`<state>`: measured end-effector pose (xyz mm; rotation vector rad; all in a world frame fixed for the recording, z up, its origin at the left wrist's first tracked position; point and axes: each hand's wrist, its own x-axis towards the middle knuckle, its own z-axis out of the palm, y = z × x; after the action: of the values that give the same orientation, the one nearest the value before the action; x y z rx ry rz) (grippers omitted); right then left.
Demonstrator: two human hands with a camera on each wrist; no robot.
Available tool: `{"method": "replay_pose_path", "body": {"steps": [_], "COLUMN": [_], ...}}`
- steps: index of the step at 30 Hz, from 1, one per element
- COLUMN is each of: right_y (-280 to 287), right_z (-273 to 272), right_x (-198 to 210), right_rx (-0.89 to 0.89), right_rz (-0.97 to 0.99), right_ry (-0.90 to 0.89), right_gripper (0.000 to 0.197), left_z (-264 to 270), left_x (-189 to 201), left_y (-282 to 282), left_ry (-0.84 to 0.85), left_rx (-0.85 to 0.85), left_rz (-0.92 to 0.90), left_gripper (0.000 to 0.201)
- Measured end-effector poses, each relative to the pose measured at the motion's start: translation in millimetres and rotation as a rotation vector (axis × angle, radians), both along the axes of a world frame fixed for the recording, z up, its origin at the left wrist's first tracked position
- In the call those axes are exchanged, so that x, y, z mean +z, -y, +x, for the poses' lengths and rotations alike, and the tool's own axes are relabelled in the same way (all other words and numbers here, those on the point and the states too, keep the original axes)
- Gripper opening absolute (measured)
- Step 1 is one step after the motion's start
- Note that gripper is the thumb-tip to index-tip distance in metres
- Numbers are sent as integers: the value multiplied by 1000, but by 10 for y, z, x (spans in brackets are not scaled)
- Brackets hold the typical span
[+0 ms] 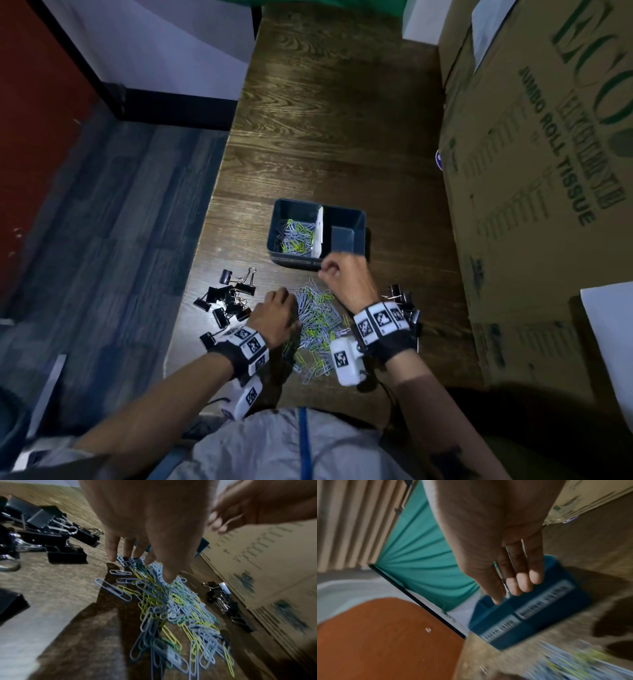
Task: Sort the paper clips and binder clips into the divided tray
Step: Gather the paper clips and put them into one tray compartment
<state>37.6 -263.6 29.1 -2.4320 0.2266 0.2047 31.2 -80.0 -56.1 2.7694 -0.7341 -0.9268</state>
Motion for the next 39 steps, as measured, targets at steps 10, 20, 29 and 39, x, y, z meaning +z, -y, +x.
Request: {"method": "replay_pose_path", "body": {"steps": [10,20,29,39], "right_y": [-125,-40,119,161], "right_z": [-799,-658,-663,-438], "right_x": [-857,-656,-482,55], "right_rx": [100,-29,-67,-52], "right_rz": [-190,-168,-156,-68], "right_ry": [-432,-417,-417,-237], "right_gripper": [75,22,15,7], "left_z": [-153,-27,292,1107], "left_x": [-154,-59,737,1145], "left_y": [-68,-168,-173,82], "left_ry": [67,-6,58,186], "left_rx": [-77,124,228,368], "left_rz": [-157,-339,-545,-656], "left_gripper": [55,21,16,23]}}
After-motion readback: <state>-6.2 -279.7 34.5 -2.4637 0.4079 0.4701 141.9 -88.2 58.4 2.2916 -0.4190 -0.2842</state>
